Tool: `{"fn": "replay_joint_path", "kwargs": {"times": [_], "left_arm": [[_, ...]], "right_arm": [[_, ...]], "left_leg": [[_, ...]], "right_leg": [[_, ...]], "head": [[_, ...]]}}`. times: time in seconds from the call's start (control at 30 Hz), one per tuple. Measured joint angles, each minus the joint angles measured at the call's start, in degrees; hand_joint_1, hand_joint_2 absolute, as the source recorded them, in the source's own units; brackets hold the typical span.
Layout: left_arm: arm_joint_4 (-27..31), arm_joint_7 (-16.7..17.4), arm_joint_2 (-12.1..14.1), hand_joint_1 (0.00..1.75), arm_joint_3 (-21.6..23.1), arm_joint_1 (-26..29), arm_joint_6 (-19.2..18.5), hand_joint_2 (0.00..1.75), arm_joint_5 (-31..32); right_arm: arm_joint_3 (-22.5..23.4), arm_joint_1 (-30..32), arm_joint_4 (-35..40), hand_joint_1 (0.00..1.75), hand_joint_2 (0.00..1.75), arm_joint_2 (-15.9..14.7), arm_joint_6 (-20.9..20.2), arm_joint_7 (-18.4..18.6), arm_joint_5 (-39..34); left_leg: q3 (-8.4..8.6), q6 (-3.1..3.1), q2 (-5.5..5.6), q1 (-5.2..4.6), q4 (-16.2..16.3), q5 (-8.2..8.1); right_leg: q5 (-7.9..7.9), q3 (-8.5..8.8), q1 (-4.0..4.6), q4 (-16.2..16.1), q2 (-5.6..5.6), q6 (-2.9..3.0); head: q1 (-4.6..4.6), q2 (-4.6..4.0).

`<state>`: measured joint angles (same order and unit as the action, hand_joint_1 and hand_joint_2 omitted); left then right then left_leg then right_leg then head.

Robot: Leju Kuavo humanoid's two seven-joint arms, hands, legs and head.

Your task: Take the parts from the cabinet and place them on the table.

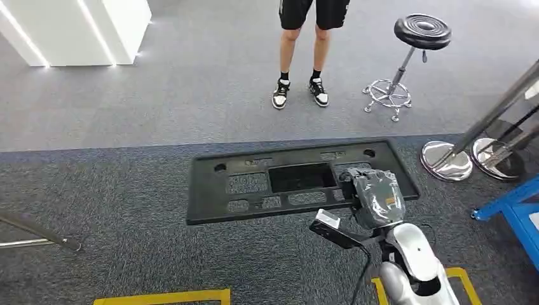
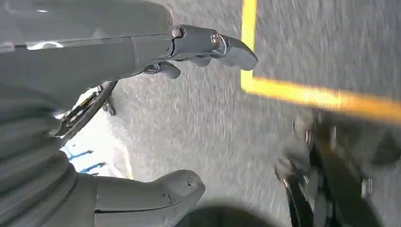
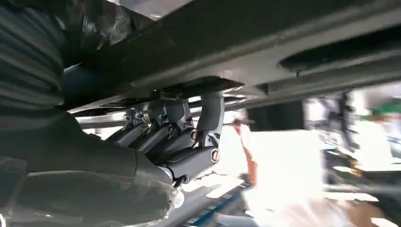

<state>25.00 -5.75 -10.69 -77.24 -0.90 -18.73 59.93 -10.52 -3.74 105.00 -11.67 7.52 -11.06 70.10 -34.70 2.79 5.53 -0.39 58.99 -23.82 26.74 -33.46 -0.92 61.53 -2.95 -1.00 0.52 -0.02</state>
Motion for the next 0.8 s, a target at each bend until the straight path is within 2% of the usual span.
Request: {"fn": "replay_joint_path", "kwargs": {"times": [0.03, 0.07, 0.13, 0.17, 0.2, 0.23, 0.27, 0.3, 0.33, 0.37, 0.4, 0.43, 0.47, 0.5, 0.53, 0.6, 0.67, 0.7, 0.73, 0.77, 0.8], "left_arm": [[-0.04, -0.04, 0.22, 0.0, -0.02, -0.01, 0.0, 1.75, -0.04], [-0.07, -0.24, 0.72, 0.0, -0.04, -0.12, -0.13, 1.75, -0.07], [-0.07, -0.55, 1.0, 0.0, -0.09, 0.21, -0.39, 1.75, -0.02], [-0.07, -0.66, 1.16, 0.0, -0.17, 0.5, -0.59, 1.75, 0.02], [-0.07, -0.72, 1.46, 0.0, -0.26, 0.62, -0.72, 1.75, 0.02], [-0.09, -0.79, 1.46, 0.0, -0.28, 0.73, -0.94, 1.75, 0.09], [-0.13, -0.81, 1.46, 0.0, -0.28, 0.71, -0.98, 1.75, 0.09], [-0.13, -0.87, 1.53, 0.0, -0.28, 0.6, -1.05, 1.75, 0.09], [-0.17, -0.9, 1.55, 0.0, -0.28, 0.47, -1.07, 1.75, 0.09], [-0.17, -0.9, 1.57, 0.0, -0.28, 0.5, -1.07, 1.75, 0.09], [-0.17, -0.92, 1.64, 0.0, -0.28, 0.57, -1.07, 1.75, 0.09], [-0.17, -0.92, 1.75, 0.0, -0.31, 0.7, -1.07, 1.75, 0.09], [-0.17, -0.92, 1.88, 0.0, -0.31, 0.78, -1.07, 1.75, 0.09], [-0.2, -0.92, 1.94, 0.0, -0.31, 0.79, -1.05, 1.75, 0.11], [-0.22, -0.92, 1.97, 0.0, -0.31, 0.65, -1.05, 1.75, 0.11], [-0.26, -1.09, 1.97, 0.0, -0.31, 0.6, -1.07, 1.75, 0.13], [-0.26, -2.52, 2.05, 0.0, -0.28, 0.93, -1.73, 1.75, 0.68], [-0.26, -3.23, 2.16, 0.0, -0.28, 1.03, -2.25, 1.75, 0.81], [-0.28, -3.59, 2.16, 0.0, -0.28, 1.28, -2.47, 1.75, 0.92], [-0.31, -3.87, 2.18, 0.0, -0.28, 1.2, -2.8, 1.75, 1.22], [-0.31, -3.93, 2.38, 0.0, -0.28, 1.03, -2.9, 1.75, 1.31]], "right_arm": [[-0.96, -0.82, -0.02, 1.75, 1.75, 0.26, -0.09, 0.37, 0.02], [-1.51, -1.23, 0.09, 1.75, 1.75, 0.48, -0.15, 0.46, 0.02], [-2.66, -2.07, 0.04, 1.75, 1.75, 0.72, -0.35, 0.85, -0.13], [-3.12, -2.56, 0.04, 1.75, 1.75, 0.91, -0.37, 0.92, -0.15], [-3.47, -2.92, 0.04, 1.75, 1.75, 1.2, -0.37, 1.09, -0.18], [-3.75, -3.19, 0.04, 1.75, 1.75, 1.22, -0.37, 1.14, -0.22], [-3.86, -3.5, 0.07, 1.75, 1.75, 1.4, -0.37, 1.22, -0.26], [-3.95, -3.63, 0.04, 1.75, 1.75, 1.42, -0.37, 1.27, -0.33], [-4.02, -3.66, 0.04, 1.75, 1.75, 1.46, -0.39, 1.29, -0.33], [-4.19, -3.71, 0.04, 1.75, 1.75, 1.49, -0.39, 1.29, -0.33], [-4.41, -3.72, 0.02, 1.75, 1.75, 1.49, -0.44, 1.29, -0.33], [-4.52, -3.73, 0.02, 1.75, 1.75, 1.53, -0.44, 1.29, -0.33], [-4.56, -3.83, 0.02, 1.75, 1.75, 1.64, -0.44, 1.29, -0.33], [-4.67, -4.0, 0.02, 1.75, 1.75, 1.7, -0.44, 1.29, -0.35], [-4.74, -4.2, 0.02, 1.75, 1.75, 1.75, -0.42, 1.29, -0.37], [-4.76, -4.51, 0.02, 1.75, 1.75, 1.75, -0.41, 1.42, -0.48], [-4.98, -4.76, 0.02, 1.75, 1.75, 1.79, -0.39, 1.42, -0.7], [-5.11, -4.99, 0.02, 1.75, 1.75, 1.77, -0.39, 1.51, -0.85], [-5.15, -5.21, 0.02, 1.75, 1.75, 1.77, -0.39, 1.59, -0.92], [-5.2, -5.58, 0.02, 1.75, 1.75, 1.77, -0.42, 1.62, -1.03], [-5.26, -5.69, 0.02, 1.75, 1.75, 1.77, -0.46, 1.66, -1.18]], "left_leg": [[-0.35, -0.29, 0.73, -0.18, 0.17, 0.08], [-0.71, -0.63, 1.63, 0.04, 0.32, 0.22], [-1.1, -1.63, 3.37, 0.64, -0.08, 0.61], [-1.12, -2.09, 4.29, 0.55, -0.41, 0.83], [-1.2, -2.02, 3.17, 0.35, 0.19, 0.59], [-1.86, -2.3, -1.05, 0.04, 1.89, -0.73], [-3.56, -2.7, -3.34, 0.19, 5.28, -2.82], [-6.03, -3.05, -4.51, 0.49, 10.13, -5.2], [-8.26, -3.34, -4.85, 0.76, 14.51, -6.93], [-9.52, -3.61, -4.99, 1.0, 16.97, -7.4], [-9.35, -3.84, -5.14, 1.18, 16.61, -6.54], [-7.71, -4.05, -5.35, 1.34, 13.51, -4.57], [-4.92, -4.19, -5.99, 1.52, 8.41, -2.09], [-2.29, -4.28, -7.28, 1.63, 3.83, -0.24], [-0.82, -3.74, -9.6, 1.16, 1.15, -1.01], [-0.86, -2.47, -8.49, 0.98, 0.87, -0.55], [-1.08, -1.72, -7.21, 0.55, 0.72, -0.64], [-0.43, -1.08, -6.52, 0.97, 0.12, -0.4], [-0.24, -0.94, -6.02, 0.98, -0.05, -0.35], [-0.25, -0.58, -5.65, 1.0, -0.08, -0.27], [-0.36, -0.39, -4.91, 0.98, -0.08, -0.23]], "right_leg": [[0.65, 0.79, -0.23, -2.1, -3.38, 0.37], [0.52, 0.93, -0.2, -2.91, -2.76, 0.17], [0.6, 1.02, 0.29, -2.85, -1.16, 0.55], [0.36, 1.34, 0.19, -3.39, -0.24, 0.88], [-0.21, 2.02, -0.48, -4.56, 0.85, 1.09], [-0.27, 2.6, -0.26, -5.23, 1.54, 1.55], [-0.33, 2.76, -0.09, -5.31, 2.46, 1.69], [-0.22, 2.76, 0.14, -5.2, 3.51, 1.8], [-0.01, 2.74, 0.26, -5.11, 4.52, 1.8], [0.14, 2.73, 0.3, -5.01, 5.45, 1.74], [0.32, 2.77, 0.29, -4.89, 6.26, 1.6], [0.58, 2.84, 0.22, -4.67, 7.08, 1.46], [0.9, 2.97, 0.14, -4.41, 7.79, 1.2], [1.24, 3.13, 0.11, -4.13, 8.35, 0.95], [1.65, 3.26, 0.34, -3.92, 9.07, 0.5], [1.95, 3.38, 0.63, -3.8, 9.84, -0.15], [2.01, 3.86, 0.5, -4.09, 10.92, -0.73], [2.49, 4.03, 0.21, -4.0, 10.91, -1.33], [3.32, 4.06, -0.04, -2.99, 8.25, -1.48], [5.61, 2.22, -0.09, 0.6, 5.19, -1.35], [8.08, -0.46, 0.0, 5.6, 3.88, -1.25]], "head": [[0.0, 0.0], [0.0, 0.0], [0.0, 0.0], [0.0, 0.0], [-0.02, 0.0], [-0.02, 0.02], [0.0, 0.0], [-0.02, 0.0], [-0.02, 0.0], [0.0, 0.0], [-0.02, 0.0], [-0.02, 0.0], [-0.02, 0.0], [-0.02, 0.0], [-0.02, 0.0], [-0.02, 0.0], [0.02, 0.0], [-0.02, 0.0], [0.04, 0.0], [-0.02, 0.02], [0.0, 0.0]]}}
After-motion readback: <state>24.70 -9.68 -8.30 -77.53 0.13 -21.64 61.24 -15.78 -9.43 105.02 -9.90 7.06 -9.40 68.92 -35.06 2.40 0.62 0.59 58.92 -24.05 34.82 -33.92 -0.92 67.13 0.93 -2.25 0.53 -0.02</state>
